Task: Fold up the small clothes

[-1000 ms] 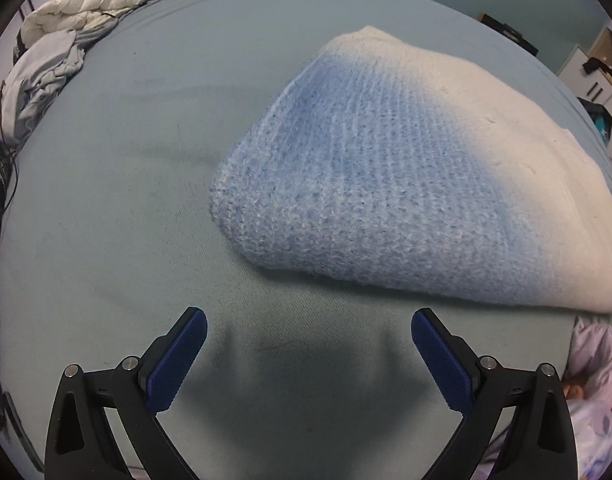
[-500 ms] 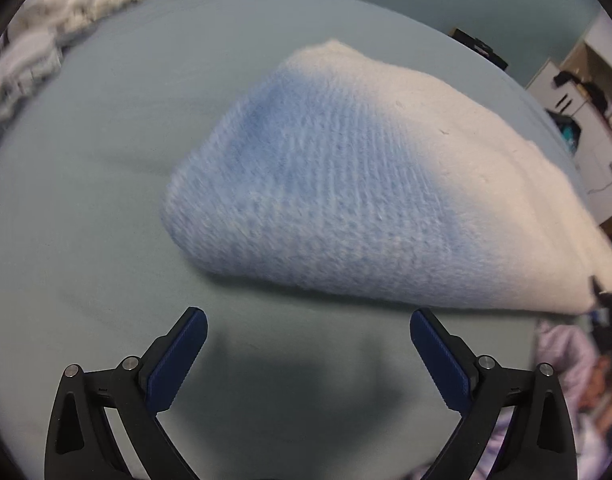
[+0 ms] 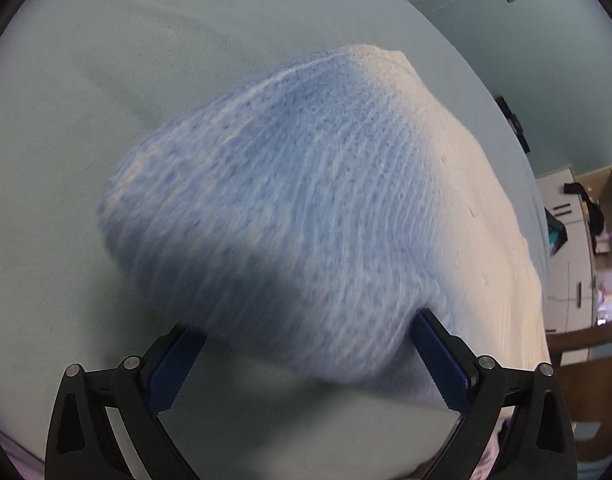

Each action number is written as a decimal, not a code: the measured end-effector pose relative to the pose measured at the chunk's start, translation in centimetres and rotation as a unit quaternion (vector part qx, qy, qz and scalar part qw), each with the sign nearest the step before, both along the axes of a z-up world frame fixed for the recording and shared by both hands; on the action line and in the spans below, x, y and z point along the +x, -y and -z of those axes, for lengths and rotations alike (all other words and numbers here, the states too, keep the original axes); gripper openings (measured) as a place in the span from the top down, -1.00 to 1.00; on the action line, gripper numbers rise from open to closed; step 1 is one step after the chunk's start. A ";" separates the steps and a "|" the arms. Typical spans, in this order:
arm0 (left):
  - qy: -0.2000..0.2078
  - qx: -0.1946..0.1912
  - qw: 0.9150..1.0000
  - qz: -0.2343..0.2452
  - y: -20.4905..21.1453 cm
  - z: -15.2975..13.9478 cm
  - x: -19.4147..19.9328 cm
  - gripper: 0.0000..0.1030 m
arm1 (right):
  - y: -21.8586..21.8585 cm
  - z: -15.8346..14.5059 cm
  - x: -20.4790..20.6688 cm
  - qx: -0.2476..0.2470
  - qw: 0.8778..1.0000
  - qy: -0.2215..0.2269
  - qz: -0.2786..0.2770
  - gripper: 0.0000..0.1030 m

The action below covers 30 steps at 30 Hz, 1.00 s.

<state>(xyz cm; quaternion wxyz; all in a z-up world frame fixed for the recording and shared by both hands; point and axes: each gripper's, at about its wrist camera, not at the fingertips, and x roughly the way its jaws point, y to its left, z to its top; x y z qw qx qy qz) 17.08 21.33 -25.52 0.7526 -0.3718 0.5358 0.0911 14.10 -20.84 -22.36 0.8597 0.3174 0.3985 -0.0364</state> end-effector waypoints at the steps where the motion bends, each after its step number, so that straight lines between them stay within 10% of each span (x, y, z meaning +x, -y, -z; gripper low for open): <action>1: 0.001 -0.001 1.000 -0.002 -0.2 0.2 0.4 -0.98 | 0.0 0.0 0.0 0.000 1.000 0.000 0.000 0.35; 9: 0.014 -0.048 0.997 -0.058 -1.9 0.5 0.4 -1.00 | 0.2 0.0 0.0 0.007 1.000 -0.001 0.002 0.34; 14: -0.023 -0.013 0.999 -0.047 -1.3 2.1 2.9 -1.00 | 0.4 0.1 0.1 0.009 1.000 -0.001 0.002 0.34; 21: 0.003 0.000 0.999 -0.041 -0.6 0.7 2.8 0.18 | 0.8 0.3 0.1 0.016 1.000 0.000 0.000 0.34; 30: 0.064 -0.028 0.998 -0.005 -0.3 -5.6 2.8 0.39 | 0.7 -4.1 0.7 0.005 1.000 -0.010 -0.025 0.40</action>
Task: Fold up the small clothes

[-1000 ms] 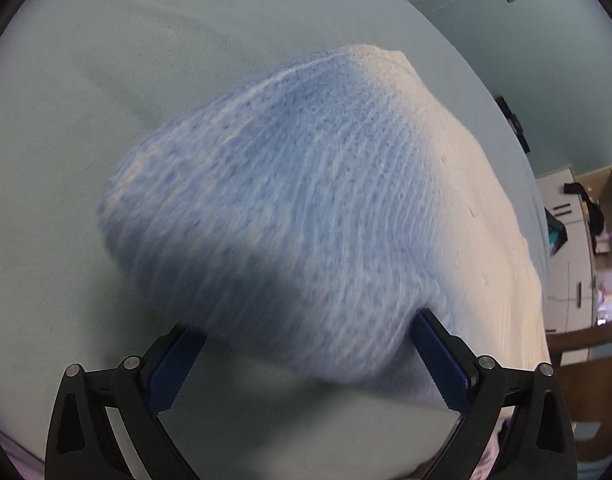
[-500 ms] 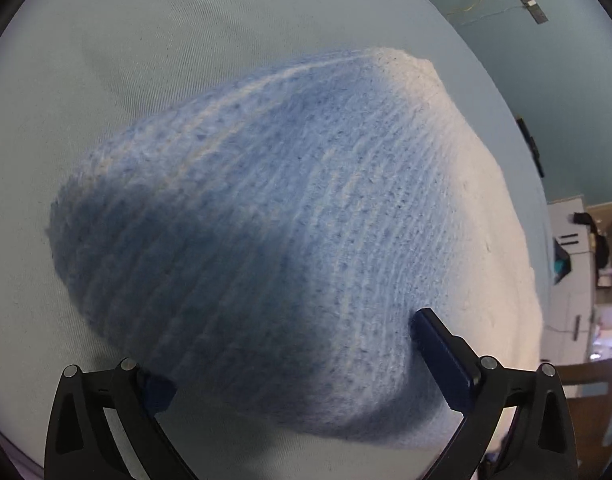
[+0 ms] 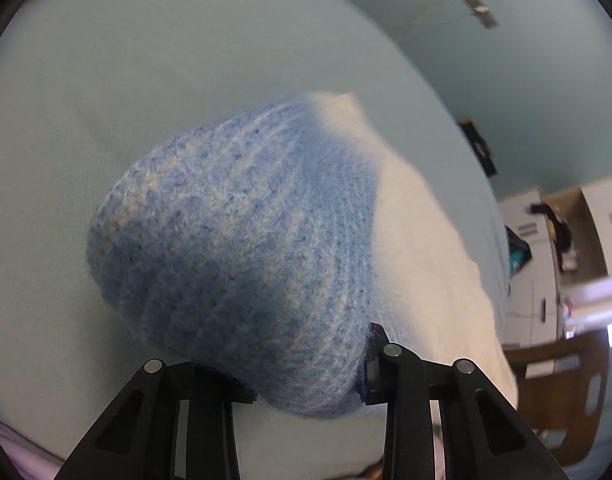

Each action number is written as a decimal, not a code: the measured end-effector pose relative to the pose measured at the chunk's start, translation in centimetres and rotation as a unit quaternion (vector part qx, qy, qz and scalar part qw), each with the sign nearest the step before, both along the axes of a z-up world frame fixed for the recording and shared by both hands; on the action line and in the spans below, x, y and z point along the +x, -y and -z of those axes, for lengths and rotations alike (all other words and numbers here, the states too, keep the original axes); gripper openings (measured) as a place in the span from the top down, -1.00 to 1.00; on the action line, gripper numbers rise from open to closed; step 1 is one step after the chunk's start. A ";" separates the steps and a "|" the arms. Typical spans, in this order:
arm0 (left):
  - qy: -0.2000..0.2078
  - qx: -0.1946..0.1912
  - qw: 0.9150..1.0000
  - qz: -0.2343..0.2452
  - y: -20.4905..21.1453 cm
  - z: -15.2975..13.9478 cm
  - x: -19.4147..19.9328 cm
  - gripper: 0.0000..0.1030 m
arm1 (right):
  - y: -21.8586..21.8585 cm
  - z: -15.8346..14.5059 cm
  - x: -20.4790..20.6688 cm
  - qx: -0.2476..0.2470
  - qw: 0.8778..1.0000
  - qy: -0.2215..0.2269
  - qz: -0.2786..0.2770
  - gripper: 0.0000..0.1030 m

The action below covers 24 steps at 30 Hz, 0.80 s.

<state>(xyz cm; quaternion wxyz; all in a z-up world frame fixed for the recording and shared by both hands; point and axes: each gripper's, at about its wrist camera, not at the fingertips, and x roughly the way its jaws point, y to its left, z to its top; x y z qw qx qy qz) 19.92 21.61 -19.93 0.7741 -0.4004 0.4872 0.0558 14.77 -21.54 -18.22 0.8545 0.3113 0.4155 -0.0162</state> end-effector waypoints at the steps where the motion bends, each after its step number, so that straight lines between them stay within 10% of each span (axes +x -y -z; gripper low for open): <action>1: 0.004 0.005 1.000 0.007 0.1 -1.0 -0.6 0.39 | 0.1 -1.2 0.1 -0.002 1.000 -0.003 -0.006 0.40; 8: -0.026 0.000 0.997 0.073 1.5 -3.9 -2.4 0.40 | 2.3 -6.2 -1.7 0.031 0.997 -0.057 -0.041 0.40; 19: -0.053 -0.044 0.994 0.080 1.1 -3.7 -5.9 0.40 | 4.4 -4.5 -5.3 0.068 0.986 -0.138 -0.061 0.40; 24: -0.057 -0.118 0.990 0.055 -0.5 -4.4 -3.9 0.41 | 5.3 -7.0 -3.5 0.111 0.981 -0.151 -0.055 0.41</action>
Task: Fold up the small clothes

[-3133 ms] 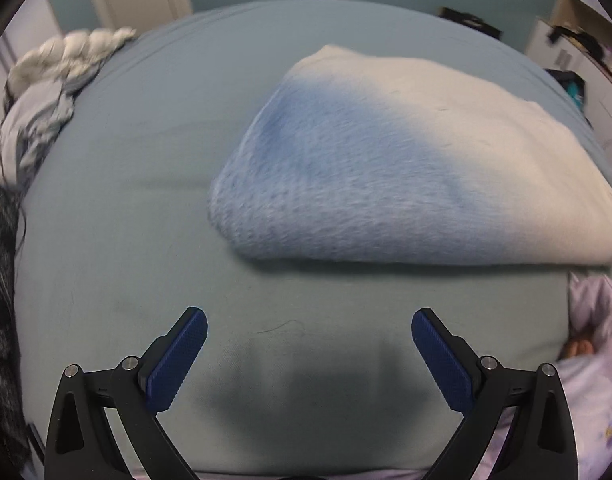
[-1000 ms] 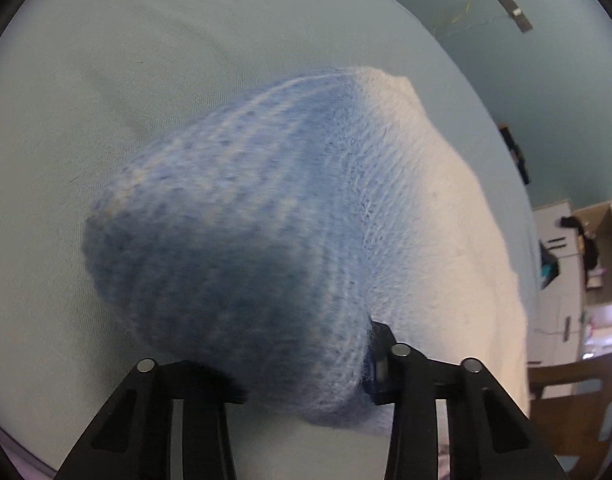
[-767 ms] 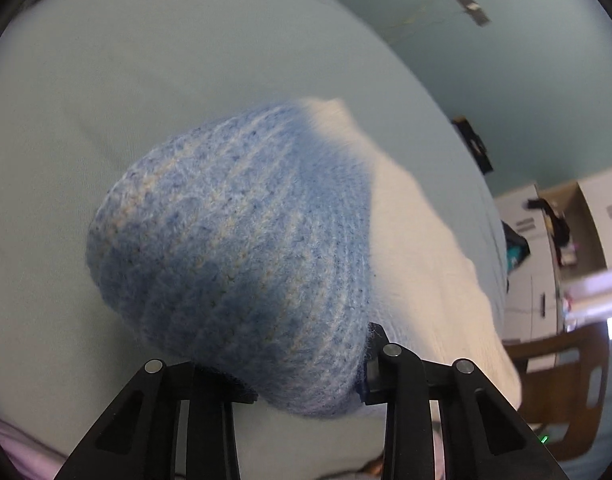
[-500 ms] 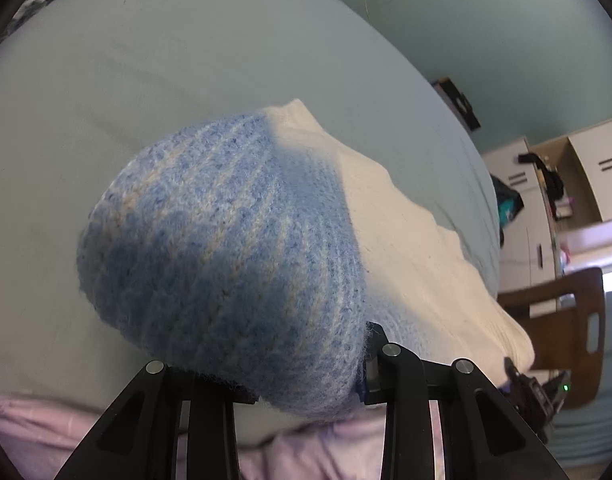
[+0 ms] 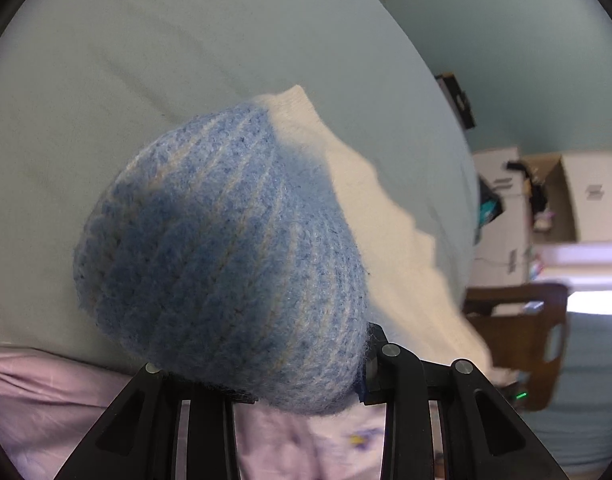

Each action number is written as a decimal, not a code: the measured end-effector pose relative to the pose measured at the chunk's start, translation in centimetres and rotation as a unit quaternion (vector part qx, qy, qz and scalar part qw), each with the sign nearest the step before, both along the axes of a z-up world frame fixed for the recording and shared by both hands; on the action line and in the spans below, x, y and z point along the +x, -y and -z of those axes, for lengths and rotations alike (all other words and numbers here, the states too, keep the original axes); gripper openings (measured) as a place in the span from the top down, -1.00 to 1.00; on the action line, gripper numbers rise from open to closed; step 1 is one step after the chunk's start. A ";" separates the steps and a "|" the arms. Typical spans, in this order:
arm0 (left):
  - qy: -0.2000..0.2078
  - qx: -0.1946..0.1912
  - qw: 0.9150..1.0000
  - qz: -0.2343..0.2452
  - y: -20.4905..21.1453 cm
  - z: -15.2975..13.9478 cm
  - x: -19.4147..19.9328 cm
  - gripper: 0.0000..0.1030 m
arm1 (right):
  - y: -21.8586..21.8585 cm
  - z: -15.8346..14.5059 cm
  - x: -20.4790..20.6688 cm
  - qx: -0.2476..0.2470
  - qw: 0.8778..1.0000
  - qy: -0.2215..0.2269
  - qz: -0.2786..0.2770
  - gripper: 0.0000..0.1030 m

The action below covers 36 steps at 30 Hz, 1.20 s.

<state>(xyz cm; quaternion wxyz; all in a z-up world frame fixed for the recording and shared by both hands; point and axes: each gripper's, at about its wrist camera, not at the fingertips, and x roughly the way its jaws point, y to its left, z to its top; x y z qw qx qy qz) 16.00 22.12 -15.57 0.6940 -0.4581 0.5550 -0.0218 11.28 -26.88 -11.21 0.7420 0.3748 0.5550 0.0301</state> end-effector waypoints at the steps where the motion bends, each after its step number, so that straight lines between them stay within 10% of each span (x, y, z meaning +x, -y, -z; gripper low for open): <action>1: 0.000 -0.013 1.000 -0.005 -0.5 -0.2 1.0 0.41 | 0.0 -0.2 0.4 0.006 1.000 0.003 0.004 0.42; 10: -0.013 -0.032 0.998 -0.043 -2.0 0.6 12.2 0.31 | 1.5 1.7 11.3 0.091 0.994 -0.034 0.055 0.35; 17: -0.034 0.062 0.997 -0.014 -0.3 3.4 19.0 -0.40 | 3.0 4.8 18.3 0.053 0.994 -0.029 0.091 -0.20; 19: -0.005 0.181 0.984 0.003 1.0 1.2 18.1 -0.51 | 2.8 4.4 17.1 0.022 0.997 0.000 0.076 -0.32; 21: 0.054 0.343 0.937 0.031 3.6 -1.8 16.4 -0.57 | 2.1 4.0 15.7 -0.033 0.998 0.025 0.048 -0.40; 24: 0.102 0.461 0.877 0.086 7.4 -3.3 14.2 -1.00 | 0.3 4.4 14.0 -0.137 0.990 0.033 0.012 -0.40; 26: 0.127 0.483 0.858 0.122 10.1 -3.3 12.7 -1.00 | -0.5 4.7 13.6 -0.171 0.984 0.045 -0.009 -0.40; 36: 0.109 0.436 0.868 0.212 17.3 4.2 12.4 -1.00 | -6.3 6.6 12.1 -0.310 0.944 0.098 -0.055 -0.40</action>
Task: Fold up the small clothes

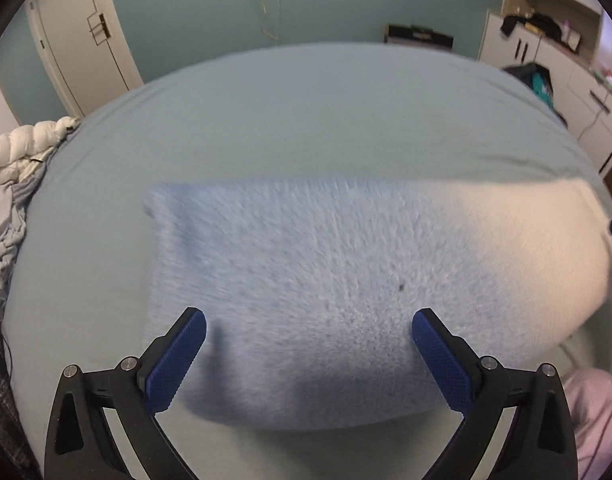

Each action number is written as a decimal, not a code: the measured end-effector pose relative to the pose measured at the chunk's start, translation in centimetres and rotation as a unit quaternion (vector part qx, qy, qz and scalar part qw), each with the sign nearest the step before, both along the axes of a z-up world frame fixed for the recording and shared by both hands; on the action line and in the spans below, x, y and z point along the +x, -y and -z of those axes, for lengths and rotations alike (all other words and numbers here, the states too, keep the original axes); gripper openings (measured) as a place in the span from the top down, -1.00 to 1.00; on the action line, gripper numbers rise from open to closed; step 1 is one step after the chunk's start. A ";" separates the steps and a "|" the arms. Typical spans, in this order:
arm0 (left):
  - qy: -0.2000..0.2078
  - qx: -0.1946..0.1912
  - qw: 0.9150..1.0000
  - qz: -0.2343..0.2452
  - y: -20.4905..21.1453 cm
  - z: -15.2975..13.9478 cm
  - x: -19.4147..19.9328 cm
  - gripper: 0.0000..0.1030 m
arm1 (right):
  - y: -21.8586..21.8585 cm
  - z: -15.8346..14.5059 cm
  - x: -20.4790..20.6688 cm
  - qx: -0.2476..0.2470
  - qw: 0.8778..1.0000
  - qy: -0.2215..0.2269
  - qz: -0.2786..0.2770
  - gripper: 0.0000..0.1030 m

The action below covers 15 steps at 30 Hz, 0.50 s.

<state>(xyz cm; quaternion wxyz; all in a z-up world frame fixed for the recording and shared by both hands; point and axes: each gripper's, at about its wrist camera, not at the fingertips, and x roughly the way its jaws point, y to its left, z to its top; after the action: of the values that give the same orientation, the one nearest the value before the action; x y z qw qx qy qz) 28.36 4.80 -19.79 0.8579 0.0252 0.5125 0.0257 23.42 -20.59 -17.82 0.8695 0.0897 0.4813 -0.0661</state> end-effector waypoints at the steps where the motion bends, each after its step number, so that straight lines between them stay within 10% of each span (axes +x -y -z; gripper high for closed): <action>1: -0.007 0.010 1.000 -0.003 0.3 0.8 0.4 -1.00 | -0.7 0.2 -0.1 -0.024 1.000 0.010 -0.016 -0.40; 6: 0.003 0.035 0.999 -0.012 0.9 2.3 0.7 -1.00 | -1.9 4.3 -0.7 -0.116 0.992 0.011 -0.043 -0.80; 11: 0.002 0.025 1.000 -0.009 3.8 0.6 0.8 -1.00 | 3.0 5.7 -1.0 0.048 0.999 -0.011 0.007 -0.98; 15: 0.025 -0.031 0.999 0.025 4.8 -1.1 -0.7 -1.00 | 0.9 2.0 -3.1 -0.015 0.998 0.053 0.008 -0.99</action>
<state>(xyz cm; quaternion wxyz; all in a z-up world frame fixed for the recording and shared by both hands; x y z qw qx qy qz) 27.68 -0.03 -18.73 0.8713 0.0107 0.4905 -0.0108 20.35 -21.49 -19.84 0.8945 0.0840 0.4326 -0.0757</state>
